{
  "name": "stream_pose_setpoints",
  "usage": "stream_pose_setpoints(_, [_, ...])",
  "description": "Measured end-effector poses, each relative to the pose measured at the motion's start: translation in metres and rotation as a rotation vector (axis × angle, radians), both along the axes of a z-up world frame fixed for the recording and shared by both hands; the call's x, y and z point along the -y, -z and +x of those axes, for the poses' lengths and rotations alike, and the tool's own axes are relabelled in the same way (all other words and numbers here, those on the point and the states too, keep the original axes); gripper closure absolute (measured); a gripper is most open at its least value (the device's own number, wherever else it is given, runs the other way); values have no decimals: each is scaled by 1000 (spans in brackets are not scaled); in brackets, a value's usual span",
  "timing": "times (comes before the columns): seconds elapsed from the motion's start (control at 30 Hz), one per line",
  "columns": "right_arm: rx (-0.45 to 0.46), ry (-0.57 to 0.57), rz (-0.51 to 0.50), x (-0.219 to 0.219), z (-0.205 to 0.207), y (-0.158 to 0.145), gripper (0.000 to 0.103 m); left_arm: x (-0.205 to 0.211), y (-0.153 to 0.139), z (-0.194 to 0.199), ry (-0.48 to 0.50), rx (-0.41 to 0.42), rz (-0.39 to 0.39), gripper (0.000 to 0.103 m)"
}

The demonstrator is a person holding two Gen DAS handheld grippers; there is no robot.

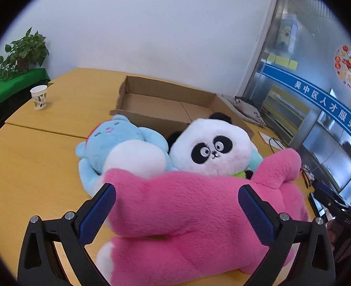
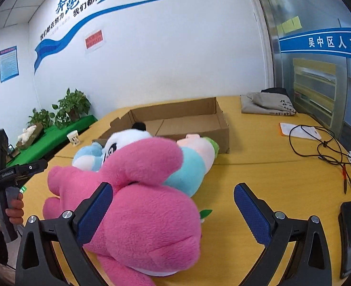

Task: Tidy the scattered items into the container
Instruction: 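Move both tools toward the large pink plush bear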

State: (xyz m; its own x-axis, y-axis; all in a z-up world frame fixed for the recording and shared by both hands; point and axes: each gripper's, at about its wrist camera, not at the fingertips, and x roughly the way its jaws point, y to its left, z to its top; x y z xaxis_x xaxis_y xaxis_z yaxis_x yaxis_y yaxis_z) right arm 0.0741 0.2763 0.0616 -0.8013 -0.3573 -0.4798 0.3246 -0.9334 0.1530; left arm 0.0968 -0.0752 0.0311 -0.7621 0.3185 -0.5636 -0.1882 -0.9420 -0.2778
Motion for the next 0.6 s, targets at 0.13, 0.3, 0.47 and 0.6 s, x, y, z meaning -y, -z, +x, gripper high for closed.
stream_pose_setpoints(0.13, [33, 35, 46, 13, -5, 16, 0, -19, 8, 4, 46, 11, -32, 1])
stream_pose_setpoints(0.3, [28, 92, 112, 25, -4, 19, 0, -37, 15, 10, 103, 21, -55, 1])
stream_pose_setpoints(0.47, [67, 128, 128, 24, -4, 25, 0, -47, 18, 12, 98, 33, -89, 1])
stream_pose_setpoints(0.6, [63, 133, 137, 24, 1, 27, 0, -48, 20, 16, 85, 37, -102, 1])
